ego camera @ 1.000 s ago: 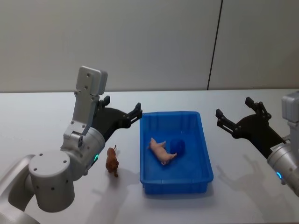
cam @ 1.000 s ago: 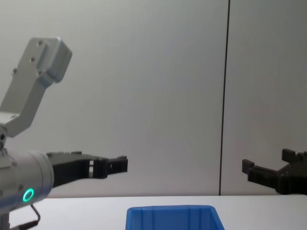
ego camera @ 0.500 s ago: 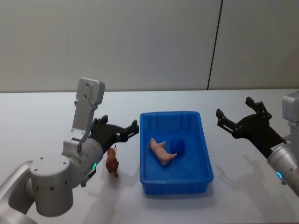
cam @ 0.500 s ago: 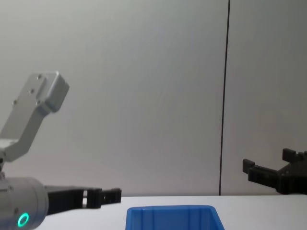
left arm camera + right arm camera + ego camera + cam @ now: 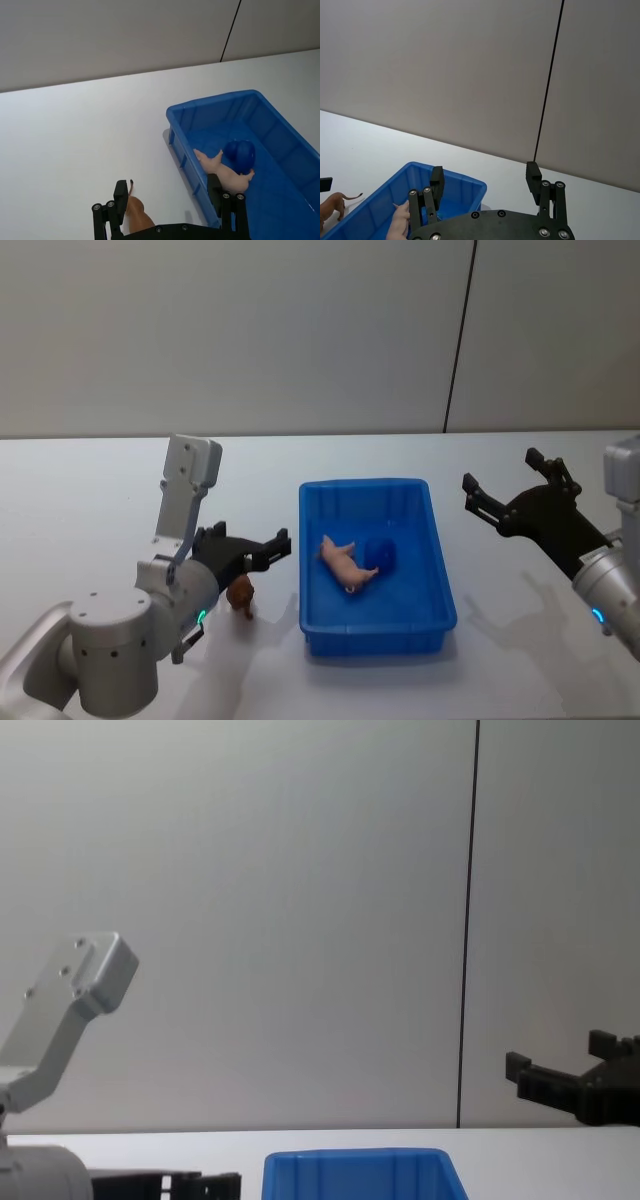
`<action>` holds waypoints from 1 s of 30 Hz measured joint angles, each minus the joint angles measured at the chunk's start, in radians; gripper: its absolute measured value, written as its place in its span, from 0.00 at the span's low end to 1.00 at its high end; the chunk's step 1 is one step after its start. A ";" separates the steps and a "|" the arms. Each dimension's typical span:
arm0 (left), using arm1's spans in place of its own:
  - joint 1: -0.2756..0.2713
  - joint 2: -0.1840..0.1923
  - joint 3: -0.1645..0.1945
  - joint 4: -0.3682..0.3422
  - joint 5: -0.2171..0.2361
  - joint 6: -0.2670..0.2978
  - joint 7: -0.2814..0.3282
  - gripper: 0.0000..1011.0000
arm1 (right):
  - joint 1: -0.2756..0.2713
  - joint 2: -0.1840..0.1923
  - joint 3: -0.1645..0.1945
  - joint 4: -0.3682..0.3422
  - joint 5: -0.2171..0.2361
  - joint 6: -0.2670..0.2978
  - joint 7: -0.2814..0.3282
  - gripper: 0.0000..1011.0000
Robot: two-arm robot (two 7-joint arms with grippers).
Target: Pick up the two dolls from the table and place them into the box.
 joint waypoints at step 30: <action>0.040 -0.018 0.002 0.029 -0.051 0.035 0.073 0.99 | 0.000 0.000 0.000 0.000 0.000 0.000 0.000 0.99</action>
